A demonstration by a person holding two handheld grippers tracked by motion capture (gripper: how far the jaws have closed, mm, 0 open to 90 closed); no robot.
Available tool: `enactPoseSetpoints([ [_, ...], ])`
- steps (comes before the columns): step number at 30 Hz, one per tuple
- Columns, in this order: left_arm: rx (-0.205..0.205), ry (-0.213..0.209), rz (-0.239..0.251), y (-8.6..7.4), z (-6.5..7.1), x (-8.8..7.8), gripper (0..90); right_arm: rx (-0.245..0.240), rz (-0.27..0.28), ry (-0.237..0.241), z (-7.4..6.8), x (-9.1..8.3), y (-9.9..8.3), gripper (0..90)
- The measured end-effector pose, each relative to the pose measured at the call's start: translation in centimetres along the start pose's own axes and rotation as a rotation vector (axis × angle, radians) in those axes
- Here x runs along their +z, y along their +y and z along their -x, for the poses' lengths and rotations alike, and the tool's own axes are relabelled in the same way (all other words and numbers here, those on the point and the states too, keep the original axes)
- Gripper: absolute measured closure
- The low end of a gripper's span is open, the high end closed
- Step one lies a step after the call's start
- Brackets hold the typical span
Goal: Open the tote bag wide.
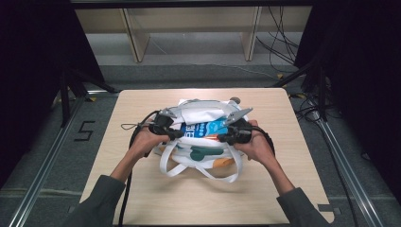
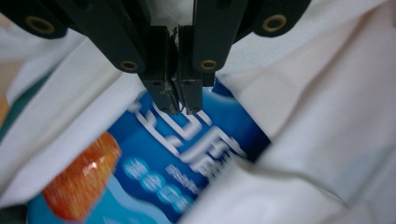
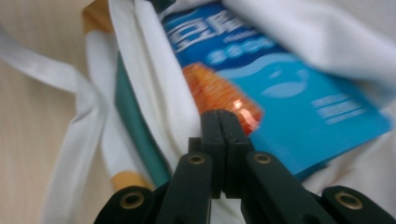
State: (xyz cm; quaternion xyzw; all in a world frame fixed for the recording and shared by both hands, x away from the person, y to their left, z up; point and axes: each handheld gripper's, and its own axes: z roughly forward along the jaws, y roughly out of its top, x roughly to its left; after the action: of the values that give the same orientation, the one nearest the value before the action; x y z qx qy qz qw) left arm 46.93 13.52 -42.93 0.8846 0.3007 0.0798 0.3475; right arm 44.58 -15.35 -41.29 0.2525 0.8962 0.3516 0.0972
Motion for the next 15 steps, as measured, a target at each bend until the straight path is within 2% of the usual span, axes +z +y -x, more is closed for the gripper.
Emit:
enactPoseSetpoints([
  [1, -0.015, -0.021, -0.007, -0.5, 0.0, -0.3, 85.9, -0.032, -0.002, 0.027, -0.3, 0.2, -0.4, 90.0],
  [2, -0.042, -0.040, 0.006, -0.9, -0.1, -0.4, 86.0, -0.028, -0.029, 0.045, -0.9, 0.4, -0.9, 90.0],
  [3, -0.066, -0.057, 0.021, -1.3, -0.2, -0.4, 86.4, -0.045, -0.060, 0.063, -1.3, 0.6, -1.3, 90.0],
  [4, -0.064, -0.047, 0.022, -1.5, -0.4, -0.4, 86.7, -0.047, -0.082, 0.072, -1.8, 1.0, -1.9, 90.0],
  [5, -0.085, -0.042, 0.030, -1.6, -0.3, -0.2, 87.2, -0.046, -0.106, 0.084, -2.1, 1.4, -2.4, 90.0],
  [6, -0.068, -0.037, 0.016, -1.5, -0.4, -0.2, 87.3, -0.057, -0.113, 0.080, -2.2, 1.6, -2.7, 90.0],
  [7, -0.071, -0.022, 0.021, -1.4, -0.3, -0.1, 87.2, -0.032, -0.111, 0.077, -2.3, 1.6, -2.8, 90.0],
  [8, -0.056, -0.013, 0.021, -1.3, -0.2, -0.1, 86.9, -0.051, -0.098, 0.076, -2.0, 1.4, -2.4, 90.0],
  [9, -0.056, -0.020, 0.028, -1.2, 0.0, -0.1, 86.5, -0.035, -0.070, 0.062, -2.0, 1.0, -2.0, 90.0],
  [11, -0.034, -0.019, 0.018, -1.3, 0.6, -0.2, 86.2, -0.016, 0.019, 0.016, -1.2, 0.2, -0.8, 90.0],
  [12, -0.020, -0.010, 0.002, -1.4, 0.8, -0.2, 86.1, -0.027, 0.065, -0.012, -0.6, 0.0, -0.1, 90.0],
  [13, -0.006, -0.010, -0.001, -1.5, 1.0, -0.1, 86.1, -0.022, 0.075, -0.031, 0.0, -0.2, 0.8, 90.0],
  [14, 0.021, -0.022, -0.025, -1.6, 1.1, -0.3, 86.3, -0.020, 0.085, -0.070, 0.6, 0.1, 1.6, 90.0],
  [15, 0.023, -0.024, -0.026, -1.8, 1.3, -0.4, 86.4, -0.015, 0.085, -0.094, 1.2, 0.6, 2.3, 90.0],
])
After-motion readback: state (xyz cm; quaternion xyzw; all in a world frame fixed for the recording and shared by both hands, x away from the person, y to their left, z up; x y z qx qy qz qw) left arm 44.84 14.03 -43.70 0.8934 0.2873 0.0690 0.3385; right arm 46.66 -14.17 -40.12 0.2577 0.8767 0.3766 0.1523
